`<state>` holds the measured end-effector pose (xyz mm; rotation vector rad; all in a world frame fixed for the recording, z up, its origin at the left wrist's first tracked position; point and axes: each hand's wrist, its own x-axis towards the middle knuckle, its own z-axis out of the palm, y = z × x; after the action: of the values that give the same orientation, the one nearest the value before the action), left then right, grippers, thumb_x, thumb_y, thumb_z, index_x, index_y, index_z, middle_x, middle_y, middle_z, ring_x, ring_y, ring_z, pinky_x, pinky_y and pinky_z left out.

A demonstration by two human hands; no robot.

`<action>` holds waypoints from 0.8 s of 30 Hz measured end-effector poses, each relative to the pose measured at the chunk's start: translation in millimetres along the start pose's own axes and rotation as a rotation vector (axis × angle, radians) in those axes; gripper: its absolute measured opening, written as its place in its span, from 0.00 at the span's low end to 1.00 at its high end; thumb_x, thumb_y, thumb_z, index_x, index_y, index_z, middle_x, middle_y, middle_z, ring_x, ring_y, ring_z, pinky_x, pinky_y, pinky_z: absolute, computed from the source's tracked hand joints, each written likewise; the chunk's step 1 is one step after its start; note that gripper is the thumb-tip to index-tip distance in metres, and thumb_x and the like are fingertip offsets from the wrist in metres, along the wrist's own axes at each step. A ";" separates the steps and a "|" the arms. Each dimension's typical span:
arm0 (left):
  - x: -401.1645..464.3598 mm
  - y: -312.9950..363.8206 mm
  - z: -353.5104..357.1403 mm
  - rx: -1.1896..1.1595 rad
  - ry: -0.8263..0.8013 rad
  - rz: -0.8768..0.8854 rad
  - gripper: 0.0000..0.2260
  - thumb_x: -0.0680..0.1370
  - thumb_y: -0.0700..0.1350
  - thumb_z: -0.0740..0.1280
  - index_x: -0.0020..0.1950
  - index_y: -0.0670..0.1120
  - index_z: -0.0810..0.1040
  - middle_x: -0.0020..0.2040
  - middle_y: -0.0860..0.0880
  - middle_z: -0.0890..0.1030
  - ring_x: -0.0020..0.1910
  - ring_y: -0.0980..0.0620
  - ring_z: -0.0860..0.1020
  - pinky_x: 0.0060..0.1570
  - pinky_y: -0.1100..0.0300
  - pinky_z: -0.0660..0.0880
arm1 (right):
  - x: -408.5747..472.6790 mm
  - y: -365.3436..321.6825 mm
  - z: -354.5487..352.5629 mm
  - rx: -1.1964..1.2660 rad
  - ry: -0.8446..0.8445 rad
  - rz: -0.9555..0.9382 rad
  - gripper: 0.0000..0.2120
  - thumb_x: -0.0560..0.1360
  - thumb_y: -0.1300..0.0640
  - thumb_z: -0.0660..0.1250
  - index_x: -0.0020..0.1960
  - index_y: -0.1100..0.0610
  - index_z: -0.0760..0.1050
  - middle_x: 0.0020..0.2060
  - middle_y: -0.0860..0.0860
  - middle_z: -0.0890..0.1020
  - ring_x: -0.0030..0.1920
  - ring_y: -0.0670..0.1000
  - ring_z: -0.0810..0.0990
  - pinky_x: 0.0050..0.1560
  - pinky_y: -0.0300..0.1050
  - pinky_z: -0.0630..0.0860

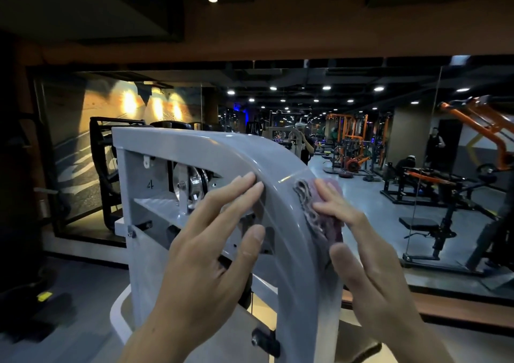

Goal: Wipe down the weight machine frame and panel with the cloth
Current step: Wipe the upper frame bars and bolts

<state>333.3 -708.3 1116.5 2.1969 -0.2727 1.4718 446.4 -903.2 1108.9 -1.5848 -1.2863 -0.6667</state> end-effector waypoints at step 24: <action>4.3 -11.7 -4.4 -0.003 0.028 0.077 0.19 0.83 0.51 0.63 0.73 0.52 0.76 0.72 0.60 0.73 0.74 0.55 0.72 0.66 0.46 0.75 | 145.4 -8.9 9.9 -0.111 -0.366 0.141 0.26 0.81 0.30 0.49 0.73 0.38 0.71 0.71 0.30 0.71 0.67 0.28 0.69 0.65 0.31 0.63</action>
<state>336.3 -695.5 1118.5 2.1838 -0.3536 1.5409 479.7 -832.8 1232.5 -1.9332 -1.4005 -0.3745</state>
